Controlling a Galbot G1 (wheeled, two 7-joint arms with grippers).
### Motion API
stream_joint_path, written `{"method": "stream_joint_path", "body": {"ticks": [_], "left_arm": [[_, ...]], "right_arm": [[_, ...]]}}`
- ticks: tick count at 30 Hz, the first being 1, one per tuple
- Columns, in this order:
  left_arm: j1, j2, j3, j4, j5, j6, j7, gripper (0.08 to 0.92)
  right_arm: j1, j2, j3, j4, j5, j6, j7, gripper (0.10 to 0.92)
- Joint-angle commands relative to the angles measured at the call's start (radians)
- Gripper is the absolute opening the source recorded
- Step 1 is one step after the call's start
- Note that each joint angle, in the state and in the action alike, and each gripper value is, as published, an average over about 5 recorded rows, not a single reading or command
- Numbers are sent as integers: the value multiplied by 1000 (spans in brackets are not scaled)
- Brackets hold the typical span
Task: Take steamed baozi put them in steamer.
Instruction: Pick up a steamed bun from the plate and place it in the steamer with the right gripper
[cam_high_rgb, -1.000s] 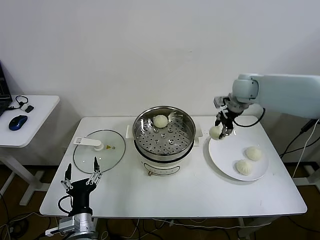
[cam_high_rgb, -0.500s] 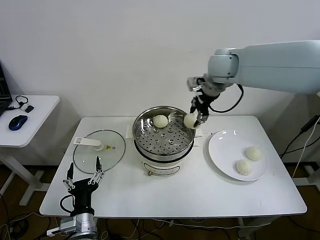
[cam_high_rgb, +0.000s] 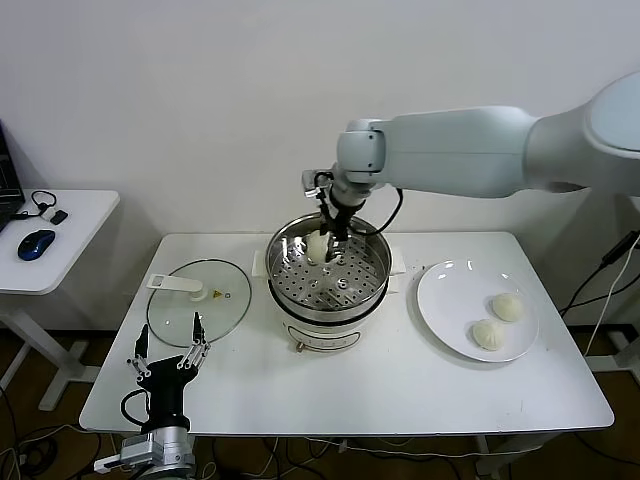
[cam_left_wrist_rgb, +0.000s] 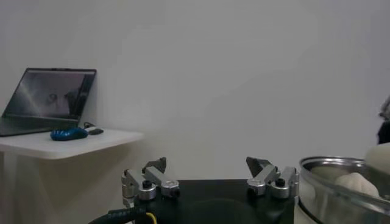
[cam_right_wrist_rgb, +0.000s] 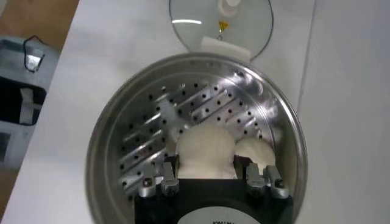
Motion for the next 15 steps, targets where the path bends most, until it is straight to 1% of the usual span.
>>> {"method": "stream_joint_path", "body": {"ticks": [1, 8, 15], "left_arm": [[-1, -40, -3, 5, 0, 0, 0, 823], [-5, -39, -3, 11, 0, 0, 2, 823], [-8, -36, -6, 12, -3, 0, 1, 823]], "right_arm": [[-210, 101, 89, -213, -42, -3, 5, 602], [-262, 128, 119, -287, -79, 2, -7, 602], [-227, 114, 114, -264, -74, 4, -19, 604]]}}
